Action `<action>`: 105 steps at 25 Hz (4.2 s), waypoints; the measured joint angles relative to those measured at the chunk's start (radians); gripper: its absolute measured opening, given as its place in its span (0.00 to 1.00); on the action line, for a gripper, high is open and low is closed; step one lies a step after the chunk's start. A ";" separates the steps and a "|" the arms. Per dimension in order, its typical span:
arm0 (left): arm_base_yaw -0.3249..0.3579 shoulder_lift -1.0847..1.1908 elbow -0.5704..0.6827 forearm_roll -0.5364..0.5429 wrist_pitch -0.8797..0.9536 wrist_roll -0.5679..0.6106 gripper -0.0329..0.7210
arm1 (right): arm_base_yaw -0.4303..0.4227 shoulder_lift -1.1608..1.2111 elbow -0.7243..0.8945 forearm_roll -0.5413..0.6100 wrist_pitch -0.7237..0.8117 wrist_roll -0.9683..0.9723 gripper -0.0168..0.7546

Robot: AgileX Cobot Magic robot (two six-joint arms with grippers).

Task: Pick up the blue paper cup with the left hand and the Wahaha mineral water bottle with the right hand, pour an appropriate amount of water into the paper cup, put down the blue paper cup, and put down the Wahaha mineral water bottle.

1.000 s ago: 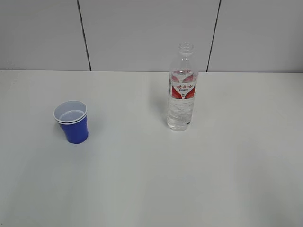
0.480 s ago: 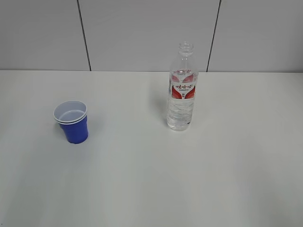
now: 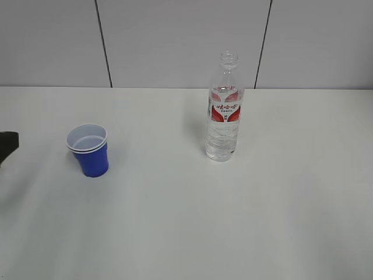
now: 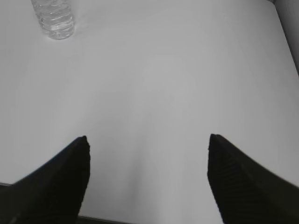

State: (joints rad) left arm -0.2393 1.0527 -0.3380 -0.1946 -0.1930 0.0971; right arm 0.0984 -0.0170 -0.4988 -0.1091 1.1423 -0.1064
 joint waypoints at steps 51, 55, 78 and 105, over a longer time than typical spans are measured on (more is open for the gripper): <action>-0.137 0.962 -0.168 0.062 -0.776 -0.035 0.92 | 0.000 0.000 0.000 -0.018 0.000 0.000 0.78; -0.137 0.990 -0.194 0.062 -0.779 -0.035 0.93 | 0.000 0.000 0.000 -0.018 0.000 0.000 0.78; -0.137 1.014 -0.277 0.064 -0.781 -0.035 0.78 | 0.000 0.000 0.000 -0.024 0.000 0.000 0.78; -0.175 0.733 -0.178 0.120 -0.678 -0.035 0.75 | 0.000 0.477 -0.063 -0.011 -0.614 0.000 0.78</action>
State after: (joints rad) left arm -0.4147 1.7857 -0.5163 -0.0747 -0.8706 0.0618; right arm 0.0984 0.4596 -0.5616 -0.1204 0.5284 -0.1064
